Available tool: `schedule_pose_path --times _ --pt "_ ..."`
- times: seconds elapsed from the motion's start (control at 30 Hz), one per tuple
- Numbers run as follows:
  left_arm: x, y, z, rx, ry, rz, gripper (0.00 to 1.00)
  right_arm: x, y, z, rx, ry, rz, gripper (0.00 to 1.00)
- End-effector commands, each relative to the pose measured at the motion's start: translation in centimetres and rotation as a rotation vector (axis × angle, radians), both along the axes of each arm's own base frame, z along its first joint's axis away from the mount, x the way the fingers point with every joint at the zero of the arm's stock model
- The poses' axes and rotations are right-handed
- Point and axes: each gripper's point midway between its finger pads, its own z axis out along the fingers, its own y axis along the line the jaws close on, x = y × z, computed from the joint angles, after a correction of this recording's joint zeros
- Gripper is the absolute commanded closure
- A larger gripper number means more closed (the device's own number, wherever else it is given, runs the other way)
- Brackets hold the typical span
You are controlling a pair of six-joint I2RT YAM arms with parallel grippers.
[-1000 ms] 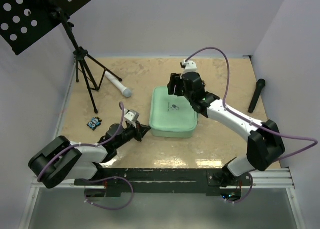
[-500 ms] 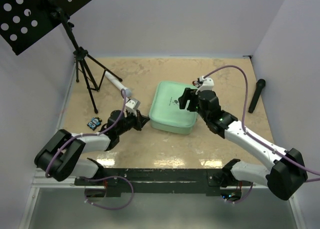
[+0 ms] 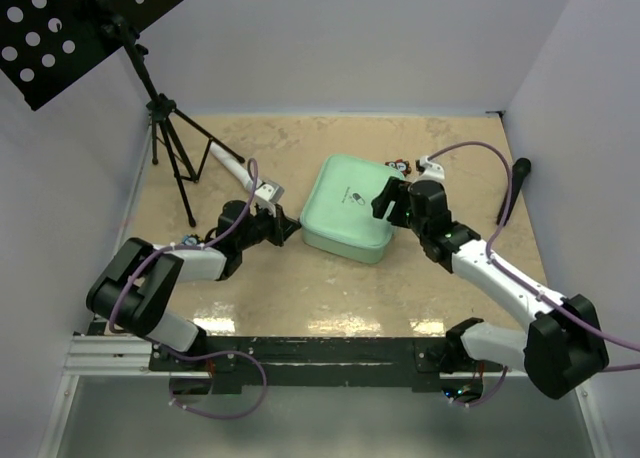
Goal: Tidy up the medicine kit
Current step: Zip the medicine box at the center of the board.
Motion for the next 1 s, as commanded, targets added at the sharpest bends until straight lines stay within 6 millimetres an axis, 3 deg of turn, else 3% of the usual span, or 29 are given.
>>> schedule_pose_path --times 0.0,0.1,0.23,0.43,0.57,0.77,0.97 --pt "1.1 -1.0 2.8 -0.055 -0.101 -0.038 1.0 -0.2 0.8 -2.1 0.041 0.05 0.021 0.23" --pt "1.1 -1.0 2.8 -0.052 -0.104 -0.04 1.0 -0.2 0.0 -2.7 0.023 0.062 -0.022 0.23" --pt "1.2 -0.8 3.0 -0.04 -0.117 -0.032 1.0 0.4 -2.2 -2.0 0.021 0.03 -0.101 0.23" --pt "1.4 -0.7 2.8 -0.023 -0.117 -0.025 1.0 0.9 -7.1 -2.8 0.011 0.045 -0.242 0.25" --pt "1.5 -0.7 3.0 -0.027 -0.12 -0.021 1.0 0.5 -7.0 -5.0 0.004 0.107 -0.217 0.27" --pt "1.4 -0.7 3.0 -0.032 -0.118 -0.025 1.0 0.7 -6.7 -5.5 0.037 0.096 -0.215 0.31" --pt "1.3 -0.8 3.1 -0.041 -0.119 -0.026 1.0 1.1 -6.4 -7.9 0.02 0.163 -0.199 0.44"
